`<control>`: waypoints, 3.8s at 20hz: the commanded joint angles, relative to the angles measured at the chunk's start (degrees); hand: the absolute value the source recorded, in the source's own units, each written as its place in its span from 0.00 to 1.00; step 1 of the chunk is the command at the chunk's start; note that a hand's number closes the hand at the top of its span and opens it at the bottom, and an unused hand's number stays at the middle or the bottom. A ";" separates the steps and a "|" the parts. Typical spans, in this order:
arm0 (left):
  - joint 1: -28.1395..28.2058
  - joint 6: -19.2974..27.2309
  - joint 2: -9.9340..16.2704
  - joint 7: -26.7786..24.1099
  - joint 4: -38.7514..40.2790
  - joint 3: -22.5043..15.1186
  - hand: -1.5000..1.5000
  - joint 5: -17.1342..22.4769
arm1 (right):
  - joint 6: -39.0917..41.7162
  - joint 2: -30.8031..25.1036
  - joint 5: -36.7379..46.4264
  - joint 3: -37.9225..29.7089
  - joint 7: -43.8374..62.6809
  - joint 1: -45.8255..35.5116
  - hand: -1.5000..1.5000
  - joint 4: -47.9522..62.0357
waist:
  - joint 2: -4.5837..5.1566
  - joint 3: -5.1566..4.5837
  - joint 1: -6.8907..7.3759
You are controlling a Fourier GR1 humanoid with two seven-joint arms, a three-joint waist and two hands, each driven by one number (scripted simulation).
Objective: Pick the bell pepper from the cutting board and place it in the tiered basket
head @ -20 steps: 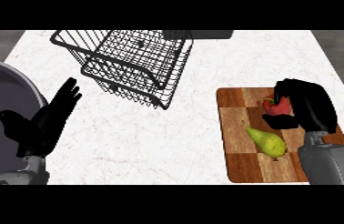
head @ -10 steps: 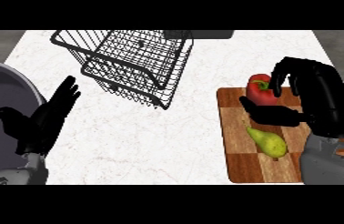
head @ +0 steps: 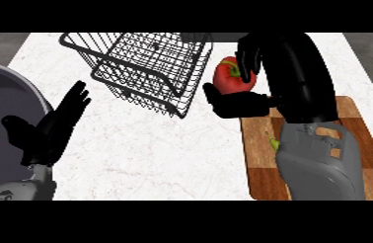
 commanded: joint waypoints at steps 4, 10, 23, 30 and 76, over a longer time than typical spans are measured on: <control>-0.97 -0.25 -0.69 2.99 0.24 0.52 0.50 0.27 | -9.56 1.36 -3.05 6.15 10.66 -15.16 1.00 15.50 | 0.37 -0.53 0.56; 4.58 -1.83 -1.46 -2.68 -0.87 -0.02 0.50 -1.35 | -18.33 1.39 -6.12 7.80 10.12 -23.10 1.00 30.47 | 0.43 -0.54 0.77; 1.21 0.31 -3.26 4.13 -3.98 -0.05 0.50 -2.48 | -27.05 1.39 -13.85 13.93 10.10 -31.93 1.00 50.96 | 0.42 -0.51 0.92; -0.01 -3.71 -1.78 -0.54 1.78 2.28 0.50 -1.64 | -35.52 1.39 -15.28 15.81 6.48 -37.66 1.00 63.17 | 0.71 -0.57 1.58; 2.62 -2.18 -4.19 3.20 -1.44 4.16 0.50 -3.57 | -63.95 -16.53 -42.93 -2.71 -8.38 -22.18 0.00 41.65 | -0.60 -0.48 -2.74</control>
